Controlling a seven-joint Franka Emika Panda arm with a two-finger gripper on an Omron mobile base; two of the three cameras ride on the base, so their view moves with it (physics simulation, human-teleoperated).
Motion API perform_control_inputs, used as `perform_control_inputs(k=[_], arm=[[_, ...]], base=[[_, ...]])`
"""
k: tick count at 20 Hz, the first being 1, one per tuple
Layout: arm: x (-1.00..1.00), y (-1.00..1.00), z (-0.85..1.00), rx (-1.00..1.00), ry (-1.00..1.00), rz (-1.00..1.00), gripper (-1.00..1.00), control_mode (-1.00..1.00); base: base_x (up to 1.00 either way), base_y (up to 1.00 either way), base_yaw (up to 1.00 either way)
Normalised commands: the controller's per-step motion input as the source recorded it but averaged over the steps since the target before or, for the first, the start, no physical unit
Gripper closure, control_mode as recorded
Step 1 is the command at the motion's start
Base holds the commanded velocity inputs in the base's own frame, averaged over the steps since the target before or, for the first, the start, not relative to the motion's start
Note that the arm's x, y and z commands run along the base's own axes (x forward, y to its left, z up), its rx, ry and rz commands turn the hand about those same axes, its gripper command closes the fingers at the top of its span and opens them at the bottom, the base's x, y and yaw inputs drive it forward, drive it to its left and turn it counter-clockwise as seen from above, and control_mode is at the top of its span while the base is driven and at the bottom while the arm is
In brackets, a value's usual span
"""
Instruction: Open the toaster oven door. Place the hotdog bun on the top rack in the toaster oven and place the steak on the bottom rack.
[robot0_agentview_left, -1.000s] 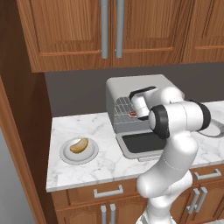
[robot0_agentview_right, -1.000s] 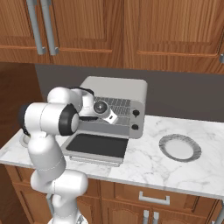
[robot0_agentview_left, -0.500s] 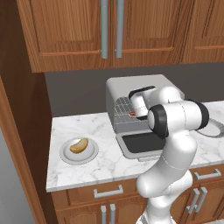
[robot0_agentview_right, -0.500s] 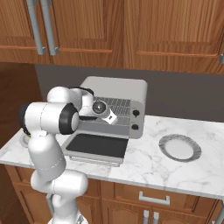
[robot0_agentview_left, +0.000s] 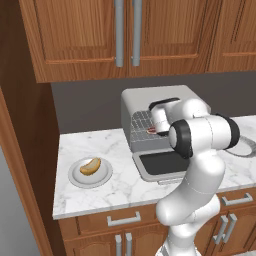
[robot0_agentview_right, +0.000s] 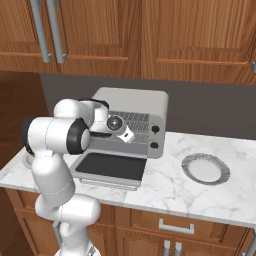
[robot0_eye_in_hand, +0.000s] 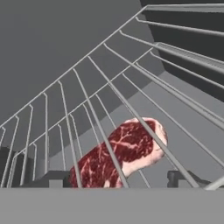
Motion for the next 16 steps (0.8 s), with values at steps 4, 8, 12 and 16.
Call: perform_control_inputs(k=[4, 8, 12, 16], arm=[[-0.05, 0.0, -0.09, 0.05, -0.03, 0.0, 1.0, -1.0], [-0.07, 0.0, -0.11, 0.01, 0.0, -0.02, 1.0, -1.0], [-0.06, 0.01, -0.16, 0.0, 0.0, -0.03, 1.0, -1.0], [-0.09, 0.02, -0.17, 0.0, 0.0, -0.01, 1.0, -1.0]], base=[[0.0, 0.0, 0.0], [0.0, 0.0, 0.0], [0.0, 0.0, 0.0], [0.0, 0.0, 0.0]])
